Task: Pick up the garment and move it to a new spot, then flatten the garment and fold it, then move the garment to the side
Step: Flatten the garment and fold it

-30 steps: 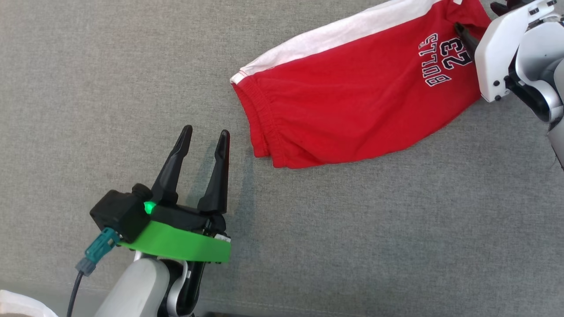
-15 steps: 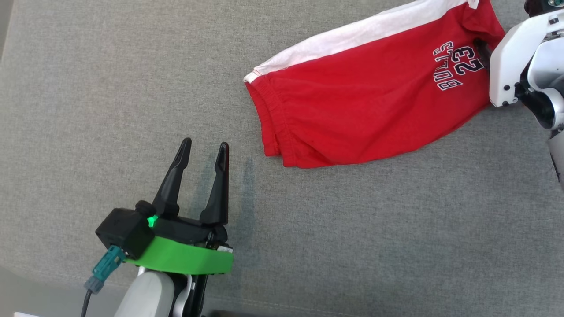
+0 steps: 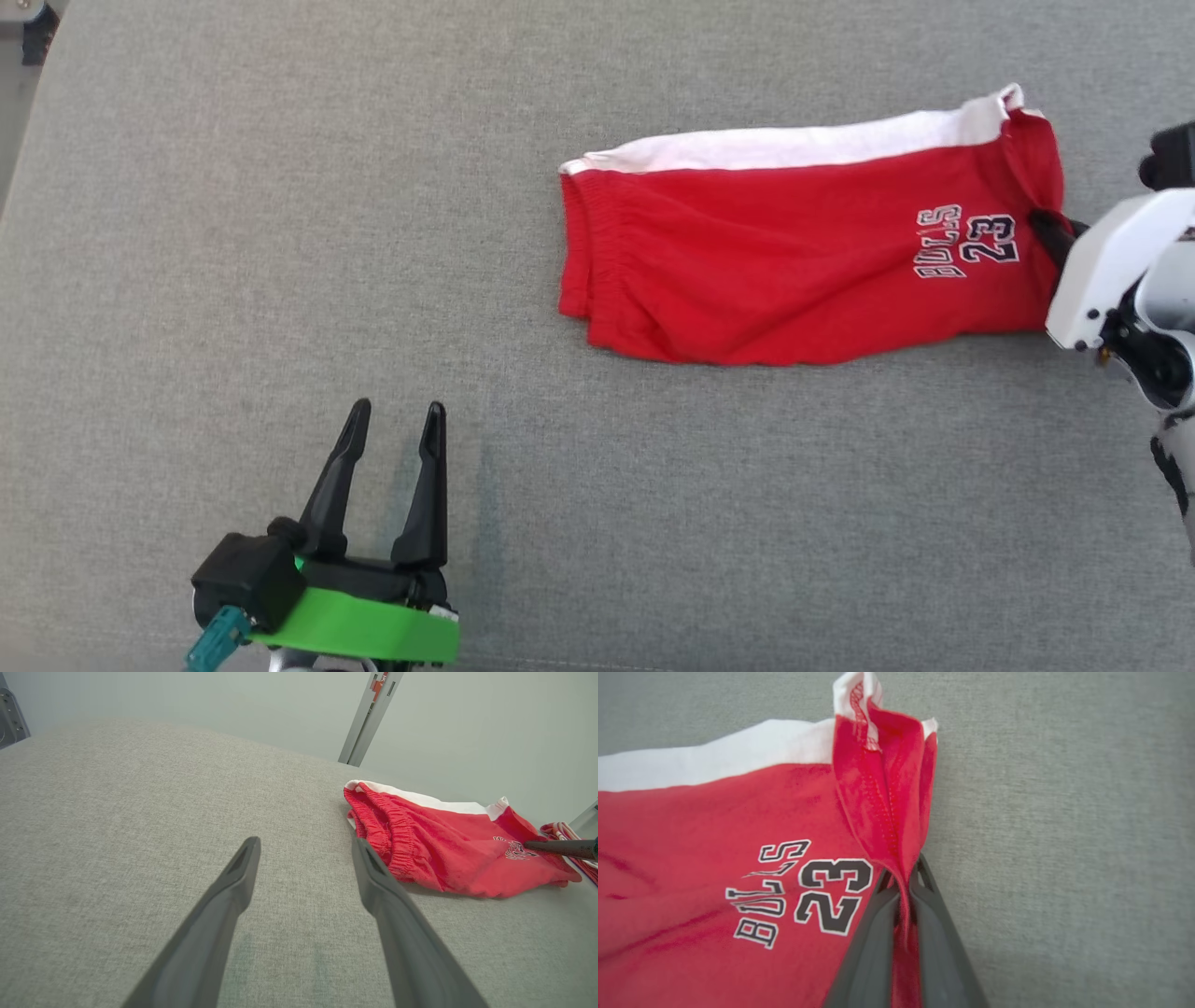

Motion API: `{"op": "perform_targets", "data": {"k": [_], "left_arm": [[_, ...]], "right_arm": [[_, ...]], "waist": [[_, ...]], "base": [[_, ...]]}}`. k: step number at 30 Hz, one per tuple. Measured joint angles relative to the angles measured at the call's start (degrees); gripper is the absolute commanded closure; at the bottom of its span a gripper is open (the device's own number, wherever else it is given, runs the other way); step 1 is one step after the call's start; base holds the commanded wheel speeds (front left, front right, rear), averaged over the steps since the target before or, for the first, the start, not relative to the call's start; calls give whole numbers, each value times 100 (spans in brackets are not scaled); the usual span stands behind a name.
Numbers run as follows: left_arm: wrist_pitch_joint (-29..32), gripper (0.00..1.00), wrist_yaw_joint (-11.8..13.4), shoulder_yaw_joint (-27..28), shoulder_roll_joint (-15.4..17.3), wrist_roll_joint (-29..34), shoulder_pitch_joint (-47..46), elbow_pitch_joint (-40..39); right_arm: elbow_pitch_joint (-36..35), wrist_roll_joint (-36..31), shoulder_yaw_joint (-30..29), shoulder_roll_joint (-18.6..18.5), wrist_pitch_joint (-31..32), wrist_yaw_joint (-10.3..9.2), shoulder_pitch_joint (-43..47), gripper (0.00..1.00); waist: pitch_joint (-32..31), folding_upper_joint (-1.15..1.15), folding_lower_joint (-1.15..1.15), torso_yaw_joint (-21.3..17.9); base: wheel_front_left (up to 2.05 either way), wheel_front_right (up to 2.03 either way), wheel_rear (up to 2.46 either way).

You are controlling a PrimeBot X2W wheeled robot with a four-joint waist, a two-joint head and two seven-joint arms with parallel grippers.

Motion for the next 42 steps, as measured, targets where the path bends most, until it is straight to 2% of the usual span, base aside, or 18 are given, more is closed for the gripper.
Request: {"op": "perform_targets", "data": {"k": [7,11,14,18,24,30,35,42], "left_arm": [[0,0,-57,103,-29,96,331,48],[-1,0,-64,59,-78,94,393,85],[0,0,-66,-7,-121,77,398,119],[0,0,-70,-35,-135,-11,381,178],[0,0,-91,-178,-152,-158,225,322],[0,0,-89,-274,-157,-311,119,475],[0,0,-57,-254,-157,-330,128,539],[0,0,-52,-323,-157,-328,143,575]], "right_arm": [[-101,-199,-810,-133,-230,-1,547,100],[-421,-336,-905,-114,-187,-2,546,100],[-739,-375,-589,21,-7,-5,463,100],[-1051,-396,109,449,275,-5,222,100],[-798,-531,1096,1110,402,-4,9,100],[-261,-658,1206,1377,22,-5,-122,100],[-116,-705,1188,1488,-221,-5,-265,100],[96,-891,1482,1532,-188,-5,-309,100]], "waist": [[-458,0,0,-168],[-636,0,0,-187],[-682,0,0,-137],[-616,0,0,-68],[-481,0,0,77],[-475,0,0,286],[-573,0,0,338],[-617,0,0,271]], "base": [[0,0,0],[0,0,0],[0,0,0],[0,0,0],[0,0,0],[0,0,0],[0,0,0],[0,0,0]]}}
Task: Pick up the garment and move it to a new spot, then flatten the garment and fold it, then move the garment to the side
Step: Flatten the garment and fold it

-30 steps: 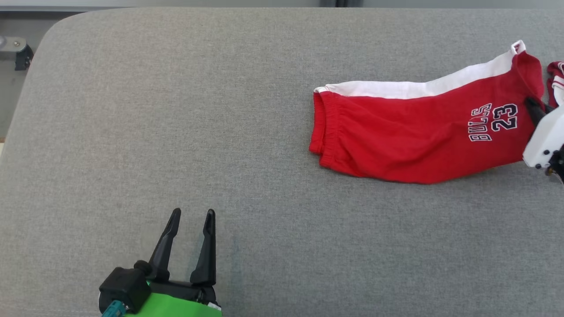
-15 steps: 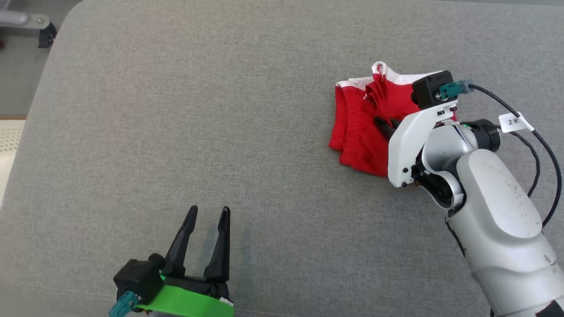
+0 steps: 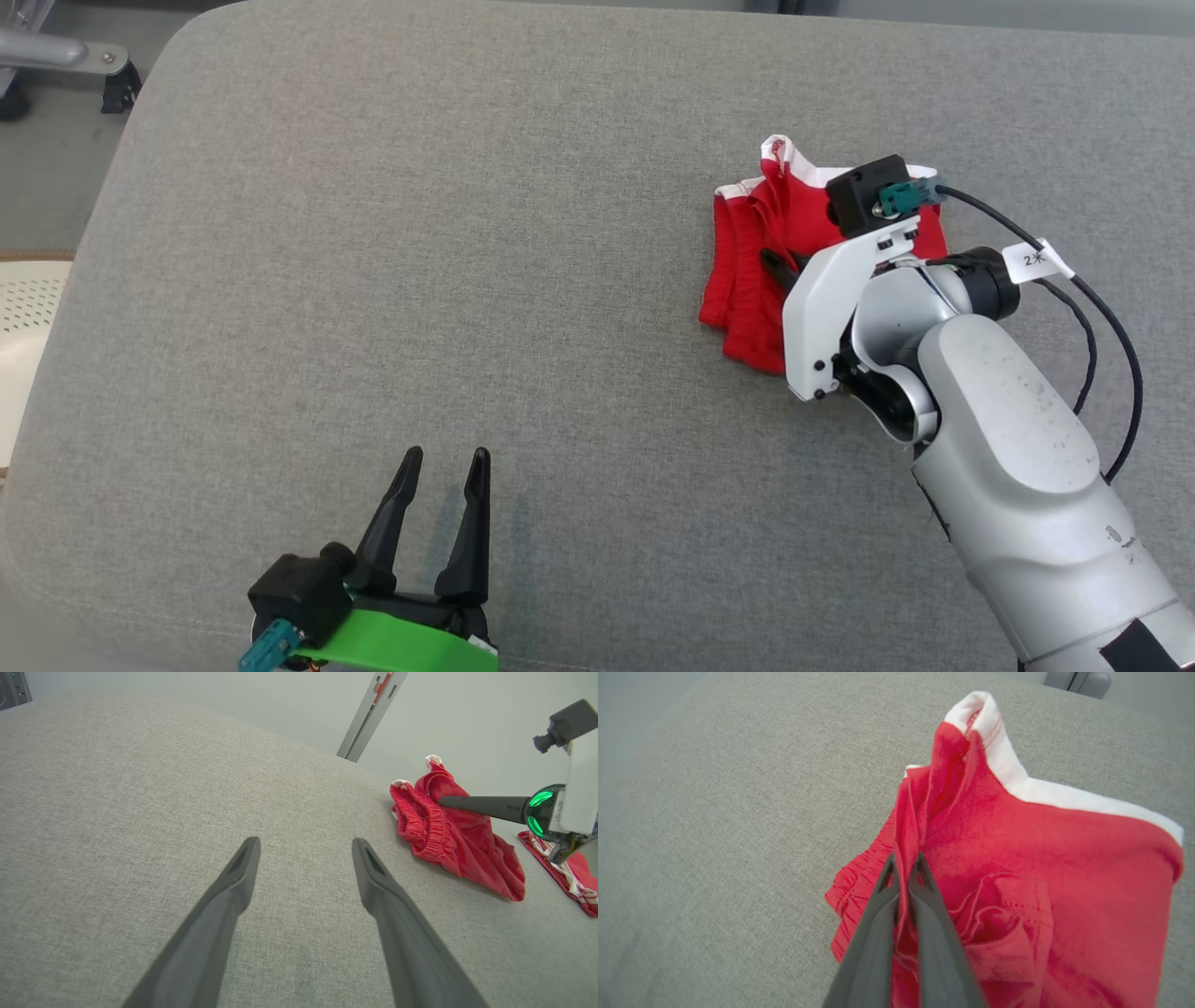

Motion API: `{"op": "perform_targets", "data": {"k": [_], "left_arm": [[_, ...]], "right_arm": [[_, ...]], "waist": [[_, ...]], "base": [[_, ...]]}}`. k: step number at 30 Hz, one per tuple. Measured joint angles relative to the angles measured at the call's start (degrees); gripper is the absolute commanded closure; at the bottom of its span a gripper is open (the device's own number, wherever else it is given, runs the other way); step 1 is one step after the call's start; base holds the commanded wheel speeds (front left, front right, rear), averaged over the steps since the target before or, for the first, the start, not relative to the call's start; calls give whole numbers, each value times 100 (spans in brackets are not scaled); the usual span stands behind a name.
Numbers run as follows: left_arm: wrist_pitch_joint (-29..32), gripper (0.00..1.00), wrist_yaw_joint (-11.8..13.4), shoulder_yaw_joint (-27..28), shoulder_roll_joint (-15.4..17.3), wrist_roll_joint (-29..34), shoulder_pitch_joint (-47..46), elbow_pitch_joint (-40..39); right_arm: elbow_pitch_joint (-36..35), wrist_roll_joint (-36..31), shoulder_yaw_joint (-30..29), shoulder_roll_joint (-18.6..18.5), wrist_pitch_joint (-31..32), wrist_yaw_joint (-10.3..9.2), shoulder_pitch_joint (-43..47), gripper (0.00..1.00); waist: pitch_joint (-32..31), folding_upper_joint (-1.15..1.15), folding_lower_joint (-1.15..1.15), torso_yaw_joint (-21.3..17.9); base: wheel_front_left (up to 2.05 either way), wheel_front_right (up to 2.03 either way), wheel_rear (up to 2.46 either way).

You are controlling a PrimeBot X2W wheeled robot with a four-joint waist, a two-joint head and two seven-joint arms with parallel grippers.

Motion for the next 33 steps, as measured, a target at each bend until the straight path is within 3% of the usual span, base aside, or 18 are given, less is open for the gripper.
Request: {"op": "perform_targets", "data": {"k": [7,8,9,10,18,22,26,33], "left_arm": [[0,0,0,20,-1,14,0,65],[0,0,0,21,-1,16,1,76],[0,0,0,24,-1,18,2,88],[-1,0,0,29,-1,21,4,98],[-1,0,20,83,-1,123,132,166],[0,0,73,222,-2,170,319,137],[0,0,104,374,-3,227,506,91],[0,0,171,589,-3,297,781,-35]], "right_arm": [[205,57,179,253,-277,0,2,100],[229,66,192,280,-335,0,2,67],[267,70,219,310,-400,0,1,51],[308,71,220,326,-490,0,2,0],[211,274,432,443,-1229,0,315,0],[-151,73,502,232,-1866,3,737,0],[-417,-448,53,-44,-2695,0,1355,0],[-734,-1048,-875,-162,-3831,1,2403,0]], "waist": [[-46,0,0,-83],[-55,0,0,-95],[-70,0,0,-110],[-87,0,0,-126],[-313,0,0,-242],[-499,0,0,-323],[-719,0,0,-419],[-1081,0,0,-574]], "base": [[0,0,0],[0,0,0],[0,0,0],[0,0,0],[0,0,0],[0,0,0],[0,0,0],[0,0,0]]}}
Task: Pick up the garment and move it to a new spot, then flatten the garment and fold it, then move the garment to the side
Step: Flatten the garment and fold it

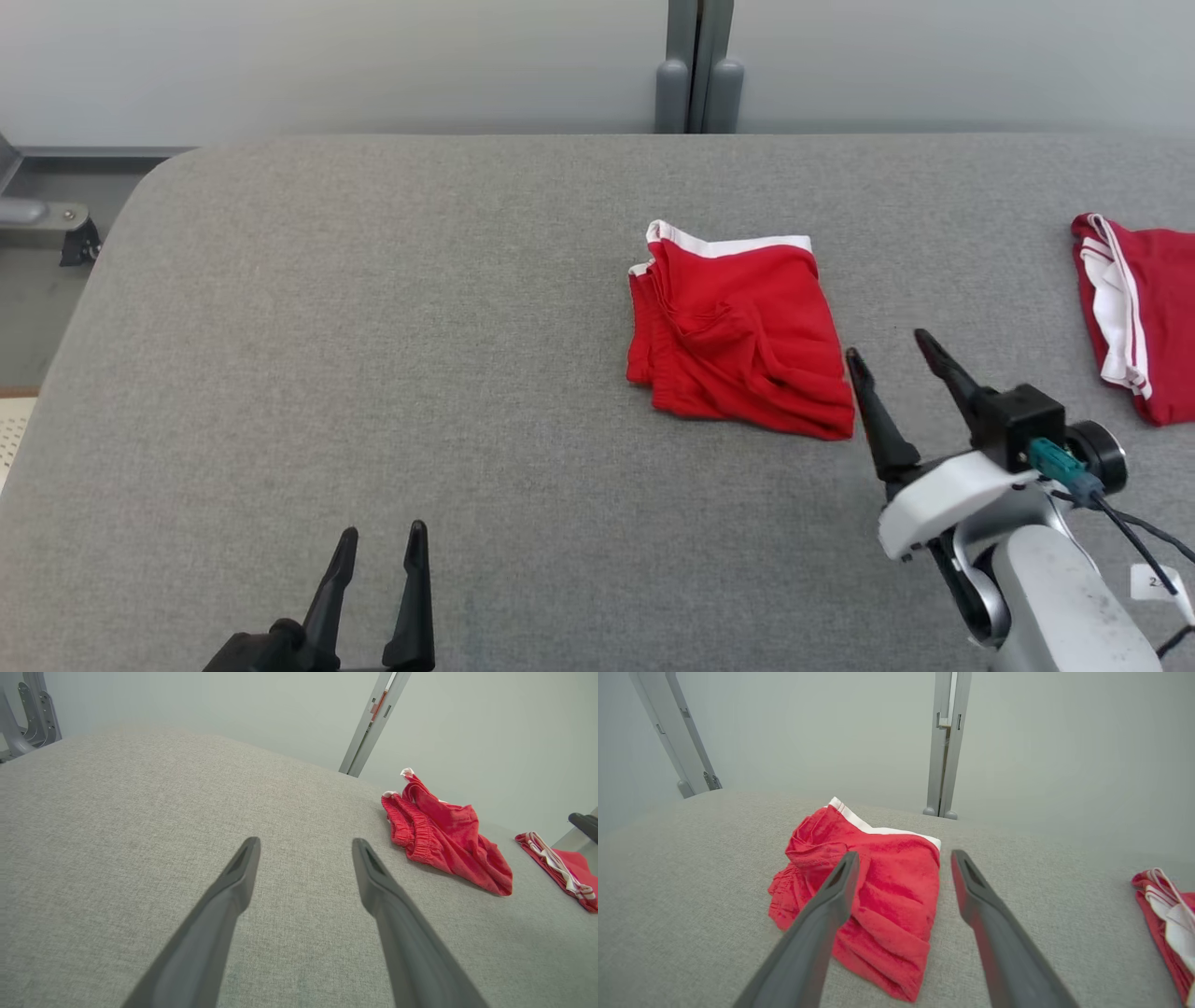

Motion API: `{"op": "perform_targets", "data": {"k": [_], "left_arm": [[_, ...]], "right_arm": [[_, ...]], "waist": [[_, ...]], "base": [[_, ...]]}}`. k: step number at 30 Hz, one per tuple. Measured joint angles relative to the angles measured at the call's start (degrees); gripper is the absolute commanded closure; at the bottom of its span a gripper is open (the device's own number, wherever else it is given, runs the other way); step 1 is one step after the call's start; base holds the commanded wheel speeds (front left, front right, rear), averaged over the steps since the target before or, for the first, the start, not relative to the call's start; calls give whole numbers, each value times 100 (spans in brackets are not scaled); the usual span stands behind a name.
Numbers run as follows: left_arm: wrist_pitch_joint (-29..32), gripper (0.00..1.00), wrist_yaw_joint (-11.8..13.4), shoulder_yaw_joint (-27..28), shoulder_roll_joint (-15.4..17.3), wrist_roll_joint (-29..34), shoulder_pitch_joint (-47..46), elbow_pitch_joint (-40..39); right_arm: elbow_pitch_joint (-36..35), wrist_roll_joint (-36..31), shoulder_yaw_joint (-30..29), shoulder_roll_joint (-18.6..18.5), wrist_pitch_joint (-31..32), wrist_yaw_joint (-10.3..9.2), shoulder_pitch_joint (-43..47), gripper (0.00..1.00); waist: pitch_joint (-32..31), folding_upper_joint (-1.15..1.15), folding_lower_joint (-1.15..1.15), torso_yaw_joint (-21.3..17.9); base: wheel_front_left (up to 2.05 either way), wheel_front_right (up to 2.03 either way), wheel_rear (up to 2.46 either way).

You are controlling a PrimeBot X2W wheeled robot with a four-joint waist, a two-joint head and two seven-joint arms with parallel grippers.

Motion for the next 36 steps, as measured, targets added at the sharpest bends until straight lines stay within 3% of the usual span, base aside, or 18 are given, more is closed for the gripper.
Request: {"op": "perform_targets", "data": {"k": [3,4,5,6,13,19,28,36], "left_arm": [[-1,0,22,32,0,16,21,-69],[0,0,22,33,0,16,21,-89],[-1,0,22,29,0,16,21,-108],[0,0,22,26,0,16,20,-114],[0,0,-30,-8,0,20,-207,-129],[0,0,-71,-34,1,-52,-506,-107],[0,0,-69,-24,0,-138,-634,-85],[0,0,-69,40,0,-100,-608,-78]], "right_arm": [[-4,-142,-342,46,-146,0,133,0],[13,-190,-421,48,-163,0,133,52],[43,-203,-470,48,-165,0,120,72],[79,-203,-483,48,-163,0,93,100],[613,-218,-324,-116,309,0,-835,100],[1533,-247,101,-154,653,1,-1634,100],[2459,-84,600,-36,168,2,-1951,100],[2573,321,1594,97,-62,2,-1940,100]], "waist": [[-50,0,0,-80],[-46,0,0,-95],[-30,0,0,-102],[-12,0,0,-104],[303,0,0,-12],[685,0,0,212],[976,0,0,661],[841,0,0,615]], "base": [[0,0,0],[0,0,0],[0,0,0],[0,0,0],[0,0,0],[0,0,0],[0,0,0],[0,0,0]]}}
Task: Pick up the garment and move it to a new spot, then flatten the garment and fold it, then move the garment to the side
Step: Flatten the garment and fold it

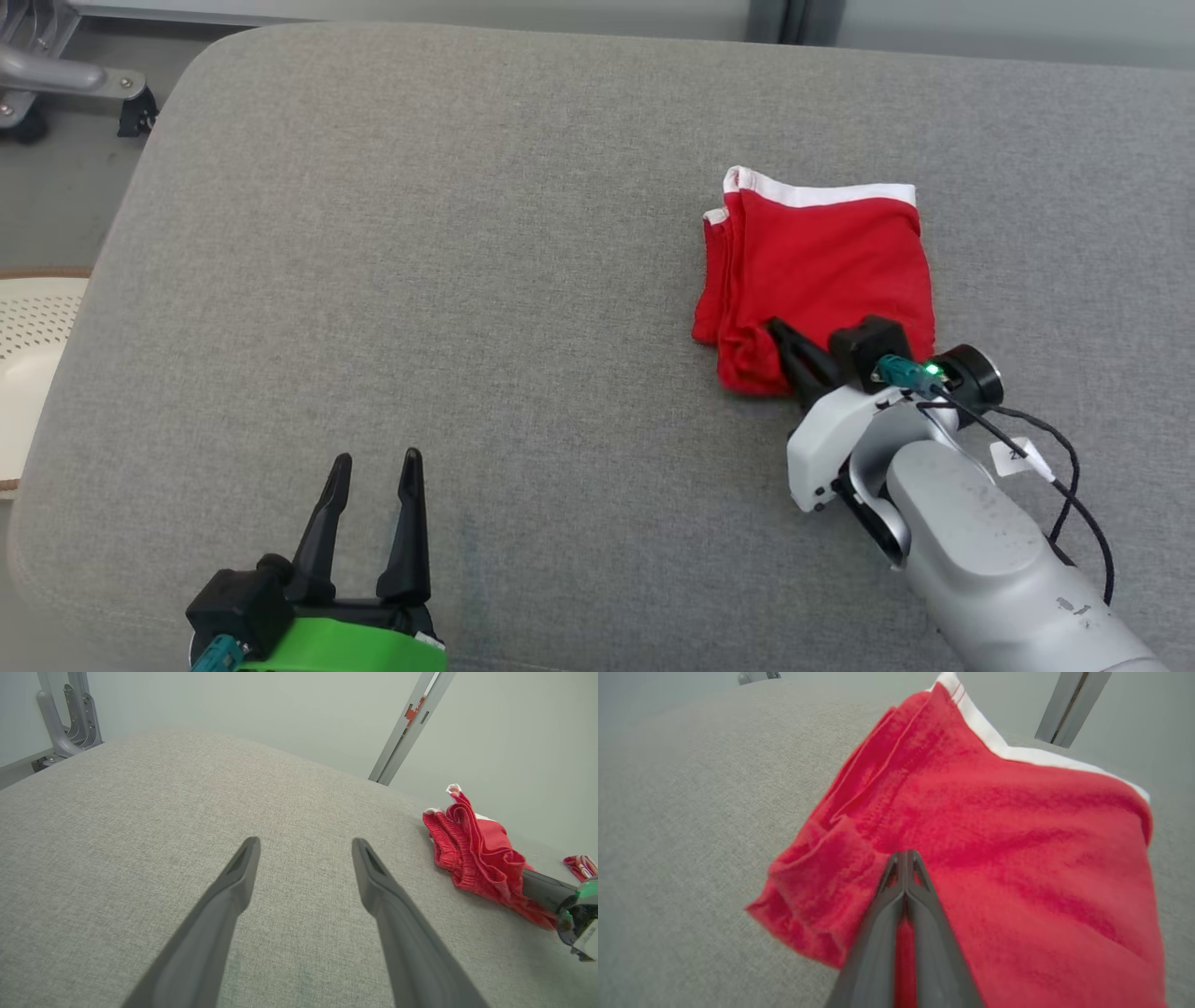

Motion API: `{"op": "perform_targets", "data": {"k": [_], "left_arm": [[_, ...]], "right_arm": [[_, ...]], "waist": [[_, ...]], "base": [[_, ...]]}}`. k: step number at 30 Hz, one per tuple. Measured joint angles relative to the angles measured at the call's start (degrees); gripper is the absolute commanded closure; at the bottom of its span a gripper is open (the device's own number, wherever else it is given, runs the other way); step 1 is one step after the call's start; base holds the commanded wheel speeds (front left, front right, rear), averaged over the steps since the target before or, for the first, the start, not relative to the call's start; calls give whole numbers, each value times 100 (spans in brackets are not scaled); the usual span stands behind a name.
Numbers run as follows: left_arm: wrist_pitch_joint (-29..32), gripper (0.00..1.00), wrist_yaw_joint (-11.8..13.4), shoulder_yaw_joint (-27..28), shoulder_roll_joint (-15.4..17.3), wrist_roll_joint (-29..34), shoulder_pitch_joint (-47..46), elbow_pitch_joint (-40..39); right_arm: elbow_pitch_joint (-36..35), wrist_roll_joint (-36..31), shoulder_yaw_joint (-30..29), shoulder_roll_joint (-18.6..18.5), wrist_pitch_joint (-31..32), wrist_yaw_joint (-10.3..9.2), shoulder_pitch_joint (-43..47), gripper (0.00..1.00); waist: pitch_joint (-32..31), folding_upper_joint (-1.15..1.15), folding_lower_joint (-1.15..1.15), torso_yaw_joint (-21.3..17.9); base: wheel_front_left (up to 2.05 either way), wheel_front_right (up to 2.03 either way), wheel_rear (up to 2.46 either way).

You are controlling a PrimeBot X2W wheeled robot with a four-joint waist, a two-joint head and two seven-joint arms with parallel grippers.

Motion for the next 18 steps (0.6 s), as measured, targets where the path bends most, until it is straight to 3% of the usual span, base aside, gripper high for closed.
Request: {"op": "perform_targets", "data": {"k": [10,14,18], "left_arm": [[-1,0,51,-19,-1,-2,156,-2],[0,0,52,53,-1,31,197,3],[0,0,52,171,-1,121,316,10]], "right_arm": [[-125,597,1350,52,222,1,203,100],[-234,758,1340,15,-2,0,229,100],[-469,833,931,-59,-221,1,446,100]], "waist": [[-214,0,0,-173],[-356,0,0,-264],[-567,0,0,-357]], "base": [[0,0,0],[0,0,0],[0,0,0]]}}
